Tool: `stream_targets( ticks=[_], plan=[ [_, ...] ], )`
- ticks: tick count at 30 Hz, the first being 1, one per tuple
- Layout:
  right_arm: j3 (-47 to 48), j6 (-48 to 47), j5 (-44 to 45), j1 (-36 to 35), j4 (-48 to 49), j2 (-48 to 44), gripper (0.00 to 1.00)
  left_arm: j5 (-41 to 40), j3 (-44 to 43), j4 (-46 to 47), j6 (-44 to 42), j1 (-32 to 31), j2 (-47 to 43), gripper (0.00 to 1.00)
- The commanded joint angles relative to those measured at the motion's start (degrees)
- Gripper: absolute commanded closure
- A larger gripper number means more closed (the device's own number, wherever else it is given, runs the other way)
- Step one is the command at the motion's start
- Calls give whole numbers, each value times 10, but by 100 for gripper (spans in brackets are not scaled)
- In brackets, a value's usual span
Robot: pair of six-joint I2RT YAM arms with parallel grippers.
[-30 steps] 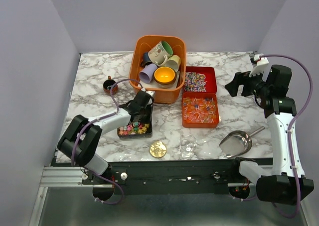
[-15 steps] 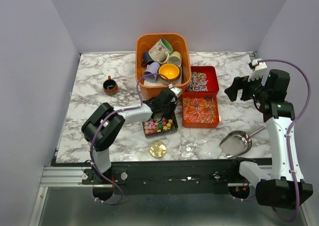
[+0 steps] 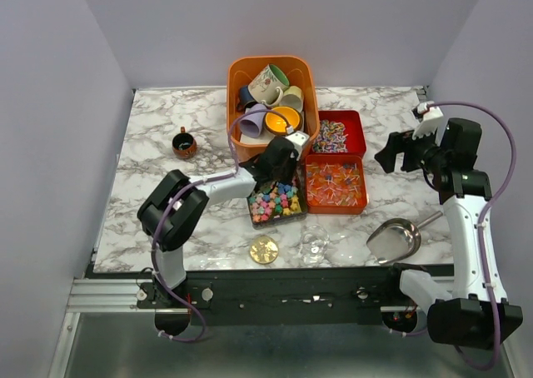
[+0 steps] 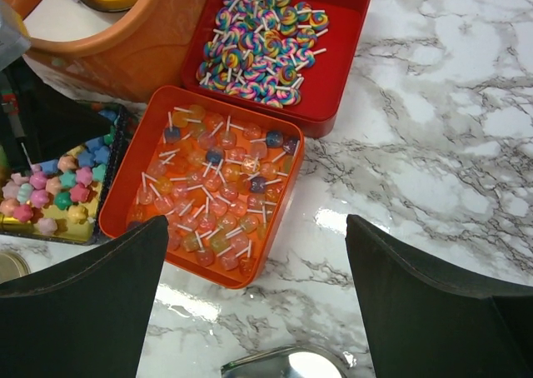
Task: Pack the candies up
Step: Move the storage box to the center of the board.
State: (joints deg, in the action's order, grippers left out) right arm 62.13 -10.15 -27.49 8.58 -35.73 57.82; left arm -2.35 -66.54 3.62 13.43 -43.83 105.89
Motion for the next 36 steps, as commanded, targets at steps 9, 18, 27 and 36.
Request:
stream_targets(
  ticks=[9,18,27,36],
  plan=[
    [91,-286,-8,65,-258,133,4,251,78,-127,-108,5,-233,34],
    [13,-666,12,116,-358,185,9,232,163,-109,-116,7,-320,18],
    [-68,-769,91,113,-269,247,13,221,153,-143,-131,16,-323,19],
    [-126,-797,138,111,-173,283,22,212,151,-148,-127,28,-314,20]
  ],
)
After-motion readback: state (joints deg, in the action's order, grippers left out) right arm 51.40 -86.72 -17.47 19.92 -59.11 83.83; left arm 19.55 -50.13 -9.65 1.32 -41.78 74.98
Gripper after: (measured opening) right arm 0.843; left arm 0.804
